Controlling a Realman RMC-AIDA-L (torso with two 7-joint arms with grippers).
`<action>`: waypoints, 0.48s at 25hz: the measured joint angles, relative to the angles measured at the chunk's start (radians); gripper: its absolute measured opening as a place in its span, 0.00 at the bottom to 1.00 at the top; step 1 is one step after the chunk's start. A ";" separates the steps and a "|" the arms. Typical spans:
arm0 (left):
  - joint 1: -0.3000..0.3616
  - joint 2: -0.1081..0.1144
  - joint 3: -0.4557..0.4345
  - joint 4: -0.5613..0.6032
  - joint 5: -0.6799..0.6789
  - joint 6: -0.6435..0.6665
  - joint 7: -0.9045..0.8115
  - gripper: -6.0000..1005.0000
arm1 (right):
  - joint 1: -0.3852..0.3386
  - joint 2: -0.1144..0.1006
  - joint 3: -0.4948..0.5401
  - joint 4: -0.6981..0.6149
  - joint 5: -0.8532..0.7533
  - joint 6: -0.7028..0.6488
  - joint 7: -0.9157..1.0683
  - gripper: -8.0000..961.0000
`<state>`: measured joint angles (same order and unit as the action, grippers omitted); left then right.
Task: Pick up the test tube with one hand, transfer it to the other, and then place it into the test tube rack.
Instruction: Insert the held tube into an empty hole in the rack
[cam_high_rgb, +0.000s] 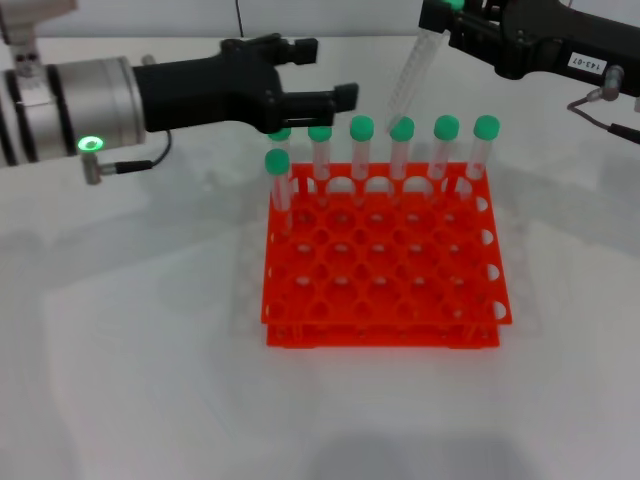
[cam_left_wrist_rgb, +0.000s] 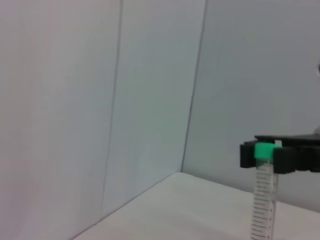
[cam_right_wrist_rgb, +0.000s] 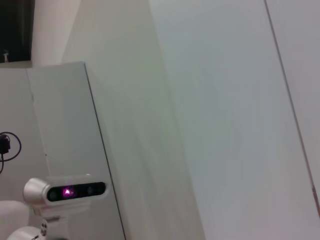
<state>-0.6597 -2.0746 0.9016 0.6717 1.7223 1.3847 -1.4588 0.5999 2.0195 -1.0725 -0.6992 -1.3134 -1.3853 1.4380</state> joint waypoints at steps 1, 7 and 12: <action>0.012 0.001 0.000 0.020 0.000 0.006 -0.024 0.88 | -0.003 0.000 0.000 0.000 0.003 0.000 -0.001 0.28; 0.124 0.008 0.000 0.227 0.008 0.069 -0.199 0.88 | -0.018 0.000 -0.002 0.001 0.008 -0.002 -0.004 0.28; 0.178 0.042 -0.003 0.327 0.025 0.128 -0.330 0.88 | -0.031 0.001 -0.003 0.001 0.008 -0.006 -0.005 0.28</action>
<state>-0.4816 -2.0327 0.8984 0.9986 1.7468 1.5132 -1.7887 0.5691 2.0203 -1.0753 -0.6979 -1.3054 -1.3916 1.4333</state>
